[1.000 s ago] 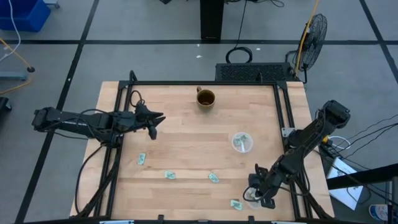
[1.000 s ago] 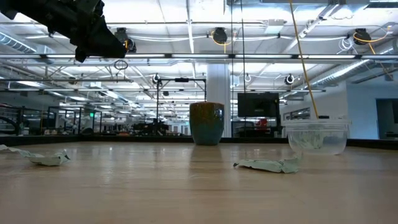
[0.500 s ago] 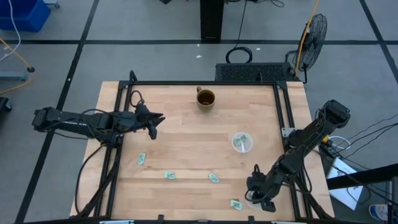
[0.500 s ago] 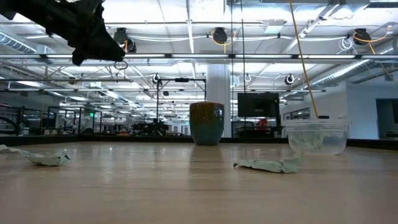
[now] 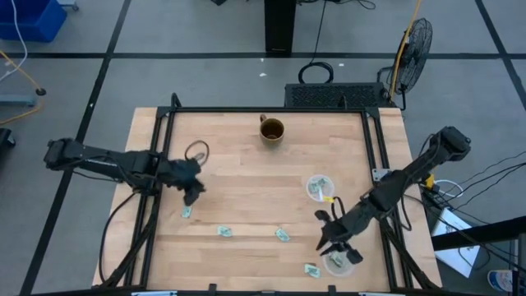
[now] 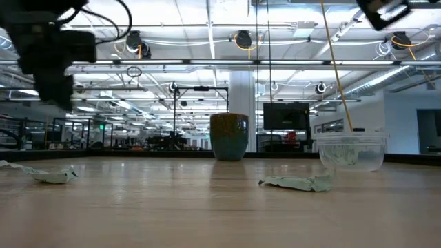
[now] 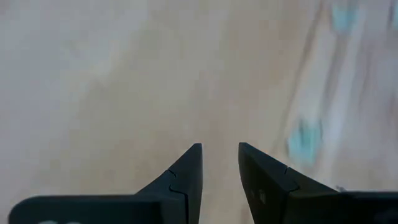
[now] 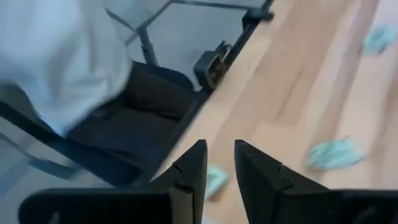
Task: Pick and place items into bin
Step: Put the stevia packet into the top transparent bin
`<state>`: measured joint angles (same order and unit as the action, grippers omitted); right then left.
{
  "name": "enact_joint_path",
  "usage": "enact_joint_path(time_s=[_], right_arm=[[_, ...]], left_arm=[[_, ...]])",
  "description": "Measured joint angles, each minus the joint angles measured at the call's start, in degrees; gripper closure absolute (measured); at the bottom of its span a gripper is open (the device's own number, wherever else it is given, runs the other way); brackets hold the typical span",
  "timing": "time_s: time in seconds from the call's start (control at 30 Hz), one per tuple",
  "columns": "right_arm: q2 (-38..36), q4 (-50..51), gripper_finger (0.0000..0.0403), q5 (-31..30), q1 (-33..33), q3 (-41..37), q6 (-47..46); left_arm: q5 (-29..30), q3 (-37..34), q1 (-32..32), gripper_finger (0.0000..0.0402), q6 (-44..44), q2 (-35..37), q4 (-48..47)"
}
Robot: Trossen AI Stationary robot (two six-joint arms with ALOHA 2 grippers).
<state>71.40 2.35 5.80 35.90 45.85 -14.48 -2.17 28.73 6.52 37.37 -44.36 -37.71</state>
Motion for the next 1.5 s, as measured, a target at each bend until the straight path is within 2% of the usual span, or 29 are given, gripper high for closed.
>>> enact_joint_path(time_s=[0.13, 0.2, 0.4, 0.57, 0.77, 1.0, 1.37, 1.5], right_arm=[[-0.3, 0.1, 0.0329, 0.0, -2.8, 0.0, 11.8], [-0.3, 0.9, 0.0329, 0.0, -4.0, 0.0, 14.5], [-0.2, 4.3, 0.0329, 0.0, -7.1, 0.0, 15.8], [-0.3, 4.8, 0.0328, 0.0, -8.9, 0.0, 15.5], [-0.3, 4.9, 0.0328, 0.0, -10.0, 0.0, 15.4], [-0.3, 6.2, 0.0328, 0.0, -10.1, 0.0, 15.4], [-0.3, 6.1, 0.0328, 0.0, -10.1, 0.0, 15.8], [-0.3, 6.1, 0.0328, 0.0, -10.1, 0.0, 15.8]], left_arm=[[-10.1, 0.0, 3.2, 0.0293, 4.1, -3.1, -7.2], [-11.6, 0.0, 5.3, 0.0293, 6.2, -5.2, -11.3], [-2.7, 0.0, 11.2, 0.0293, 6.6, -12.4, -17.0], [-2.0, 0.0, 13.6, 0.0293, 7.1, -17.4, -14.2], [2.6, 0.0, 14.7, 0.0293, 10.4, -22.4, -13.7], [0.6, 0.1, 15.4, 0.0293, 8.7, -25.8, -9.1], [-6.1, 1.8, 15.4, 0.0293, 15.0, -23.7, -9.1], [-6.2, 2.9, 15.4, 0.0293, 15.6, -23.6, -8.3]])
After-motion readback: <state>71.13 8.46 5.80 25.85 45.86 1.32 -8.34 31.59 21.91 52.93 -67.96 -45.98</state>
